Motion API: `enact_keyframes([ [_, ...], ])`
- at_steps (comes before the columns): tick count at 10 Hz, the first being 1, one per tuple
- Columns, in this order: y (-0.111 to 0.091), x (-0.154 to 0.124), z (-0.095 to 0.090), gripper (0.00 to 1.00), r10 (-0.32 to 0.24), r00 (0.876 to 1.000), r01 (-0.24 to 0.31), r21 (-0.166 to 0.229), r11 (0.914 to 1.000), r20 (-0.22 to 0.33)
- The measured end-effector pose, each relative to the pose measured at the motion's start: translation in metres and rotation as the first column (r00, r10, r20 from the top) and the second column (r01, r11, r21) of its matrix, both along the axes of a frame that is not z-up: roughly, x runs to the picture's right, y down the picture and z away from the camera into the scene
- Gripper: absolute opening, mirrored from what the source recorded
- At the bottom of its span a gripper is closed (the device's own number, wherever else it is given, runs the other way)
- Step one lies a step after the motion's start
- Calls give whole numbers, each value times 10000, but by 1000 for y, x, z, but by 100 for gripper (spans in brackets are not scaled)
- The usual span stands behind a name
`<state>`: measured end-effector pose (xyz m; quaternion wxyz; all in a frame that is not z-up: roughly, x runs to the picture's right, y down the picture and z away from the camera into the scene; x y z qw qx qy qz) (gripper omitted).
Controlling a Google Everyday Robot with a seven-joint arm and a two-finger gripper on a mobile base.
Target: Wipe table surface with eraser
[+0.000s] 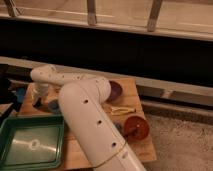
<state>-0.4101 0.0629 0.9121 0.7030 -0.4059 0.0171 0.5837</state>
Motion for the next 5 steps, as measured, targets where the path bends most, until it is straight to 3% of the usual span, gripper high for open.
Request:
enact_keyframes([
  [3,1,6,-17,10,40,9999,-38,182,9998,-104],
  [5,5,27,-23,10,405,9989,-401,174,9990,-238],
])
